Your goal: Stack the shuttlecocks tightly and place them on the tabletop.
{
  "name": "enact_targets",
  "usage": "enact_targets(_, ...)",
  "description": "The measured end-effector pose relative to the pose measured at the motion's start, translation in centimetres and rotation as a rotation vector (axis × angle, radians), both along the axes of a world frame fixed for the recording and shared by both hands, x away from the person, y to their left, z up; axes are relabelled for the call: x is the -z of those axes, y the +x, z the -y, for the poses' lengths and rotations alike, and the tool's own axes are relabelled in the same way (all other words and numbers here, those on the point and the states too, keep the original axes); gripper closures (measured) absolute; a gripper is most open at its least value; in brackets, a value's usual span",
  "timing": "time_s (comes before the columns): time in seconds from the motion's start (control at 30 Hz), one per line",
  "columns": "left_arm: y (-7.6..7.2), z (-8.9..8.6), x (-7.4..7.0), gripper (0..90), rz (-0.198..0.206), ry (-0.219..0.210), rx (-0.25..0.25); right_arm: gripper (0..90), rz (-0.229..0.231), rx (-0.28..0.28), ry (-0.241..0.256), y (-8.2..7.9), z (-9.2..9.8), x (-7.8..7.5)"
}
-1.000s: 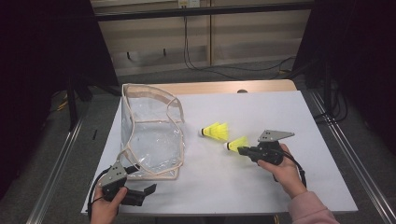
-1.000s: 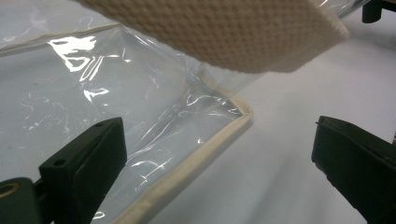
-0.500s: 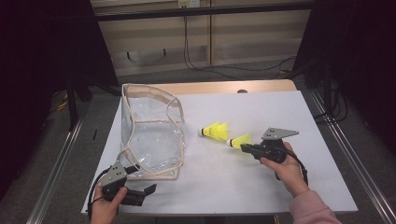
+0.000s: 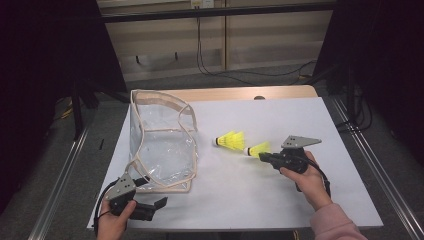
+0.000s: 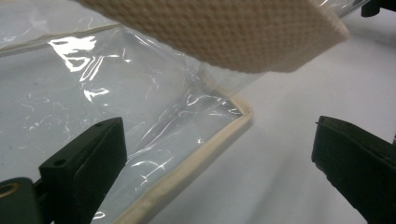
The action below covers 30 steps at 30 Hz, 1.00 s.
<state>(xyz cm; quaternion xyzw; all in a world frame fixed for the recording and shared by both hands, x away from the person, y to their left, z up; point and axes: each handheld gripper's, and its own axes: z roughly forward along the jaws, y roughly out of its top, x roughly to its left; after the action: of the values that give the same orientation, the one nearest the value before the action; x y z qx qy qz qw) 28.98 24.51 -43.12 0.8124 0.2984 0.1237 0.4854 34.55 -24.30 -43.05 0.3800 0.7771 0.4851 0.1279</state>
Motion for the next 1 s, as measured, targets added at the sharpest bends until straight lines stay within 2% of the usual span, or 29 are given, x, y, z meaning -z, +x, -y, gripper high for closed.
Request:
enact_targets(0.37,0.03,-0.02,-0.02,3.4,0.001,0.004,-0.001,89.8,0.001,0.01,-0.002,0.38,0.46,-0.1)
enact_targets(0.43,-0.02,0.06,0.01,3.4,-0.004,-0.012,-0.006,89.8,0.003,0.011,-0.002,0.45,0.54,-0.11)
enact_targets(0.53,0.02,0.01,-0.03,3.3,-0.002,0.0,-0.002,89.8,0.002,0.017,-0.003,0.56,0.54,-0.1)
enact_targets(0.57,-0.02,0.12,0.02,3.3,-0.004,-0.015,-0.011,89.8,0.004,0.015,-0.002,0.61,0.54,-0.1)
enact_targets(0.6,0.03,0.03,-0.01,3.3,0.002,0.003,-0.006,89.8,0.005,0.014,-0.004,0.65,0.54,-0.12)
enact_targets(0.67,0.04,0.01,-0.01,3.3,0.003,0.006,-0.004,89.8,0.005,0.017,-0.006,0.68,0.54,-0.19)
enact_targets(0.7,-0.03,0.12,0.02,3.3,-0.004,-0.014,-0.012,89.8,0.006,0.02,-0.007,0.71,0.57,-0.22)
enact_targets(0.73,0.04,0.01,-0.01,3.3,0.003,0.006,-0.005,89.8,0.01,0.023,-0.007,0.74,0.59,-0.26)
enact_targets(1.0,0.05,0.01,-0.01,3.3,0.003,0.006,-0.004,89.8,0.012,0.022,-0.008,0.93,0.43,-0.58)
